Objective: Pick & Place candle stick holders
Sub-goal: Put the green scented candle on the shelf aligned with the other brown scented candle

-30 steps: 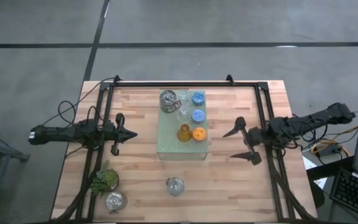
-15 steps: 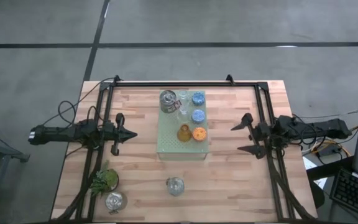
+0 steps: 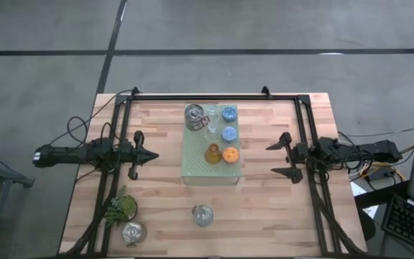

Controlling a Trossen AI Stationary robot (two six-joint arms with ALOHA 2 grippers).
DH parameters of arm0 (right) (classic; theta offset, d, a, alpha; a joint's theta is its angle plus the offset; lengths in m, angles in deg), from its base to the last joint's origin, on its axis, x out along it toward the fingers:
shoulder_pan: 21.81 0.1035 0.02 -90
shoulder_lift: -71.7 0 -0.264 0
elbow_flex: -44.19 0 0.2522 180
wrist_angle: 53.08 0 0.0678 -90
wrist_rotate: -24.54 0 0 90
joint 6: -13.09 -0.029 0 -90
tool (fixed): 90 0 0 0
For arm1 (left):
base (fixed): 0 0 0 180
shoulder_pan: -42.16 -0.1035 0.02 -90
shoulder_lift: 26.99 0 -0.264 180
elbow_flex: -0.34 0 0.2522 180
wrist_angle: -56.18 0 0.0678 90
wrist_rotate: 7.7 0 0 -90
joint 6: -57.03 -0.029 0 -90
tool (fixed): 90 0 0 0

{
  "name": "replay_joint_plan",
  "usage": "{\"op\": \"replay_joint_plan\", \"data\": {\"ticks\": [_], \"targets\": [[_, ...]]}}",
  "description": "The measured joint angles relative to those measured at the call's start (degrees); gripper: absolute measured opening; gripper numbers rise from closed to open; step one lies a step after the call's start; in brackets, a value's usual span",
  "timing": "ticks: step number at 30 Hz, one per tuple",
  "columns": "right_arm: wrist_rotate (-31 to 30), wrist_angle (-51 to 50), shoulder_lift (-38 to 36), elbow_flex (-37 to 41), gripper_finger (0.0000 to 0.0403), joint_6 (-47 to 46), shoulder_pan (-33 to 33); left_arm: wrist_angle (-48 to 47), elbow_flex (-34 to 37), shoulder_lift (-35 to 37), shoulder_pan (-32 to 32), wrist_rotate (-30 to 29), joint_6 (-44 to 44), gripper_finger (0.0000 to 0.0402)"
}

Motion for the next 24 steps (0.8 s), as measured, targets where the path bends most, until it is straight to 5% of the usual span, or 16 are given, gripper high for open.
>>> {"op": "replay_joint_plan", "data": {"ticks": [24], "targets": [[-0.02, -2.61, 1.70, -0.08, 0.0391, 0.04, 0.04, 0.00, 0.00, 0.00, -0.01, 0.02, 0.00, 0.0007]]}}
